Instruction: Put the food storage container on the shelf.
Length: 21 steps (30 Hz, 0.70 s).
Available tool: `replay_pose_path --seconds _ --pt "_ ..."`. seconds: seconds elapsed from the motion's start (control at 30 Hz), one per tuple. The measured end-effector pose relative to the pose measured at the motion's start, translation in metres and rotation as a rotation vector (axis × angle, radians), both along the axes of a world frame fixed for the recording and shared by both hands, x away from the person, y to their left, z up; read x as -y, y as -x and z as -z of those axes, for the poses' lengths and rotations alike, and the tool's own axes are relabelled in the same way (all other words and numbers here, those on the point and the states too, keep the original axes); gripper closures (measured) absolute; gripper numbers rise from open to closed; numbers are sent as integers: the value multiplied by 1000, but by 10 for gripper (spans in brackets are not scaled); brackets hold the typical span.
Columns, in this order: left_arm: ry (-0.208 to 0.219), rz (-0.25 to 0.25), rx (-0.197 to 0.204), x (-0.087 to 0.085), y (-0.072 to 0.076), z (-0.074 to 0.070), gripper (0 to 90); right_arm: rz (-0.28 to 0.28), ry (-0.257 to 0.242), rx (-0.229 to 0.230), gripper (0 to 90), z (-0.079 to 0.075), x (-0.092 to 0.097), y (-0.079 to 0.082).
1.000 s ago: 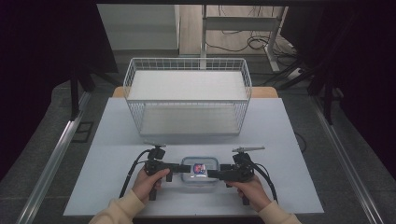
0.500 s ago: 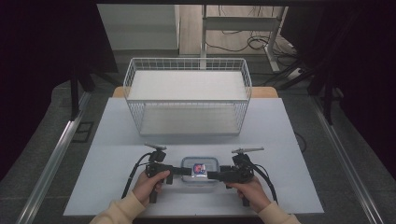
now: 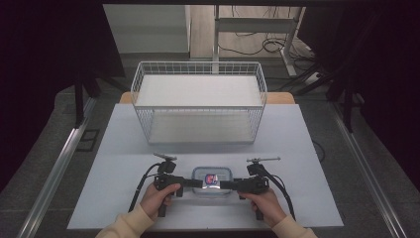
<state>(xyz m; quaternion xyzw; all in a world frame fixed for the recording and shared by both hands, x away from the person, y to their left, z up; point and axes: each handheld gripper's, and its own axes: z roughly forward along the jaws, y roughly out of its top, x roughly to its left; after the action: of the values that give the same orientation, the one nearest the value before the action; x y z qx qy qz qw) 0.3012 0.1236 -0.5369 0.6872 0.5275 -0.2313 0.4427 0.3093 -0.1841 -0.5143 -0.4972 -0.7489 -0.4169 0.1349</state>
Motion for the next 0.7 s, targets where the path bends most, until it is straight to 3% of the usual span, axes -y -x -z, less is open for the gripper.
replay_pose_path --seconds 0.17,0.27,0.7 --pt "3 -9 6 -2 1 0 413 17 -12 -23 391 1 2 -2" --pt "28 -24 -4 -4 2 2 441 24 -40 -32 437 0 6 -3" --pt "15 -24 23 -5 7 -4 481 28 -75 -24 490 -2 10 2"
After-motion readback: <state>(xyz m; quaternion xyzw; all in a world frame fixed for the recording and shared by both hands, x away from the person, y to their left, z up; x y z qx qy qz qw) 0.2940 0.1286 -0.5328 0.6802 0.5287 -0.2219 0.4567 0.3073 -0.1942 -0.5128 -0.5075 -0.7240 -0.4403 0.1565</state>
